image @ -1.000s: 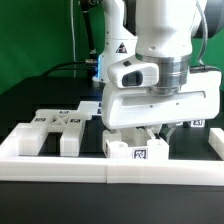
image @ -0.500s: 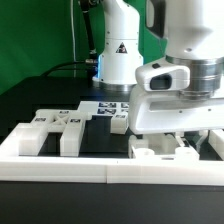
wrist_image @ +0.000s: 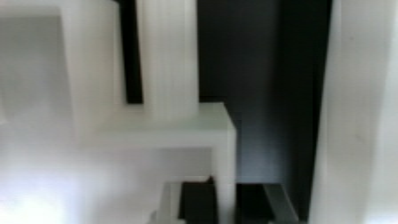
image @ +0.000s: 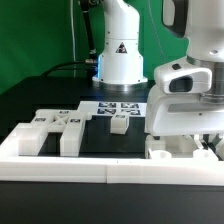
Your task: Assemble chair
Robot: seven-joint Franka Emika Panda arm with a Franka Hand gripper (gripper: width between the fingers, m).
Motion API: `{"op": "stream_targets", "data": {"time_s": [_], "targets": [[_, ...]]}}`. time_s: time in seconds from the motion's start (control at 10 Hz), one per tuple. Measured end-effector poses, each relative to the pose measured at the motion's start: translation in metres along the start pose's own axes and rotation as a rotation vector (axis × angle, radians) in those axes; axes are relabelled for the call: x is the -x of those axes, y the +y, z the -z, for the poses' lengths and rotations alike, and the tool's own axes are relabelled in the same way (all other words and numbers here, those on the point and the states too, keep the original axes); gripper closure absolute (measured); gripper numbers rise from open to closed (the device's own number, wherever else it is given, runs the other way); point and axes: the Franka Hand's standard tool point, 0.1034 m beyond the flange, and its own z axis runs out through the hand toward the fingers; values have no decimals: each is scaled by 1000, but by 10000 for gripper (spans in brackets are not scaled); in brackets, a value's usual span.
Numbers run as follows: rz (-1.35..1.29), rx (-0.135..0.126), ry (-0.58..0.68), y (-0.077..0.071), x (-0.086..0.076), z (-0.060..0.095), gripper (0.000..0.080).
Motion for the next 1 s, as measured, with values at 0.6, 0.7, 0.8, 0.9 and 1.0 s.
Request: {"op": "stream_targets", "data": {"time_s": [0.6,0.7,0.8,0.9,1.0], "targets": [[0,4,0,-14,0,-1,765],[0,4,1,-14,0,-1,765],[0,4,1,-14,0,-1,765],[-1,4,0,-14,0,-1,765],[-7,9,0,-8,0,-1,765]]}}
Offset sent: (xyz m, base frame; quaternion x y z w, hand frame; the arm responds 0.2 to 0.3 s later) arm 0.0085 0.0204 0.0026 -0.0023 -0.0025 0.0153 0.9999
